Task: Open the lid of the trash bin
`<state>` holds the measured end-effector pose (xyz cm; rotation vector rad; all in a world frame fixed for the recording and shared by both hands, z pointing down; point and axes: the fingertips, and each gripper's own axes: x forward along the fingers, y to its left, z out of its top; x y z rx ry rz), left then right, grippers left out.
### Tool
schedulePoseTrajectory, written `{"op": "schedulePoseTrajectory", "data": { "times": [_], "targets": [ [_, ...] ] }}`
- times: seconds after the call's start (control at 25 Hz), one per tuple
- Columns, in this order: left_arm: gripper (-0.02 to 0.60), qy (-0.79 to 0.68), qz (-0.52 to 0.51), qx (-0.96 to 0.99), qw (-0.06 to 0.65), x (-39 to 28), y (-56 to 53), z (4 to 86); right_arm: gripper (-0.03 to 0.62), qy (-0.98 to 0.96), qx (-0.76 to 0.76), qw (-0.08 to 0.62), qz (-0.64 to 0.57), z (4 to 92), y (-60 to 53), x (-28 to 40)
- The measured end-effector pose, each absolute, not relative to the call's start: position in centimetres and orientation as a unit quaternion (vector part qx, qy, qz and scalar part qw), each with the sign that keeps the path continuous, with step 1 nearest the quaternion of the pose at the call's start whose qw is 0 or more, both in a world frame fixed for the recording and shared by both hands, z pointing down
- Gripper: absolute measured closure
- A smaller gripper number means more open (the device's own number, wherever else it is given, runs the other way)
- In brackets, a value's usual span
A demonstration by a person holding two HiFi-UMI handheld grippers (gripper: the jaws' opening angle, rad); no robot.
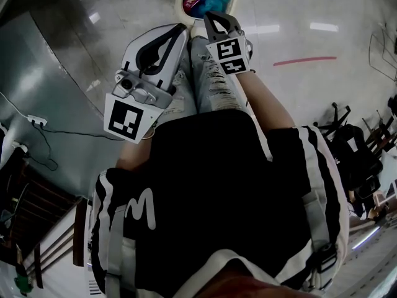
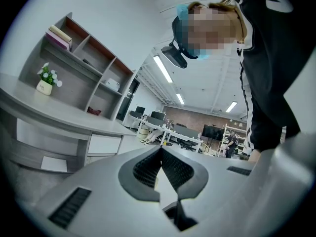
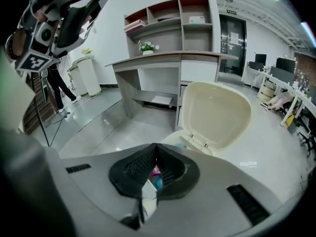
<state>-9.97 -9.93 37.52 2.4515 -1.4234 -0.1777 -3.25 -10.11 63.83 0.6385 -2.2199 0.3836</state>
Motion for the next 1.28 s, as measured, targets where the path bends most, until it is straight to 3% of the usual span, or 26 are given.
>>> {"op": "schedulePoseTrajectory", "data": {
  "times": [1.28],
  "targets": [
    [0.58,-0.492,-0.068,0.856,0.147,-9.7,-8.6,32.7,0.585,-0.891,0.286,0.333,0.117,52.7,-11.0,-1.9]
  ]
}}
